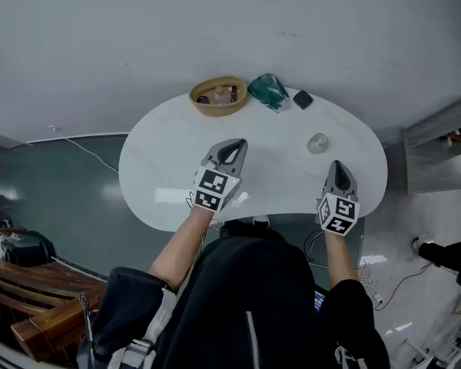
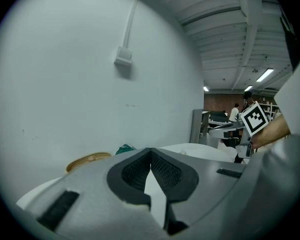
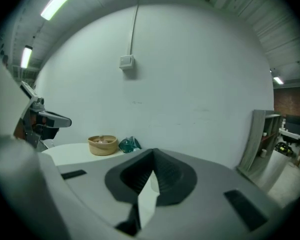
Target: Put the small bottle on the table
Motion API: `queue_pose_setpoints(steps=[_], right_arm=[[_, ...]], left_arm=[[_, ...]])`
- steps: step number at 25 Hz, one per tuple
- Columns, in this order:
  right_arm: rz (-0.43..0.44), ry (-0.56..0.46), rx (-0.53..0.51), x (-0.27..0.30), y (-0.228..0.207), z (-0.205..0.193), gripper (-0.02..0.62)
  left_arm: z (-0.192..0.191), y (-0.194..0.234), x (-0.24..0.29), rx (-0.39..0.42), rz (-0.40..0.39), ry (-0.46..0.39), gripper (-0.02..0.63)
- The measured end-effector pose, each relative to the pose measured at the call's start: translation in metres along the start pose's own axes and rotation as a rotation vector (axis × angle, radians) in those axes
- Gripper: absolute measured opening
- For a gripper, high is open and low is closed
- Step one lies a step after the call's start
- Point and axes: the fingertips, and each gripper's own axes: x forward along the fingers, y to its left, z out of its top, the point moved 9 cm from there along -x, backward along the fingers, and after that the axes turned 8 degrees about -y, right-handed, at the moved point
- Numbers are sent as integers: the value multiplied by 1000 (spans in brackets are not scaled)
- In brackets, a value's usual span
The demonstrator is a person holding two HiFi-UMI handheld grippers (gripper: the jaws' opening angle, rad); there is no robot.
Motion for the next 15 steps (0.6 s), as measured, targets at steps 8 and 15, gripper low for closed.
queue_pose_setpoints(steps=[8,15], right_arm=[[-4,19,19,-4,-5,-4,2],[7,29,28,-5,-5,-7,2]], left_arm=[[2,-10,5,2,-23,-3,0],[3,-13,8,0,-28,-4,0]])
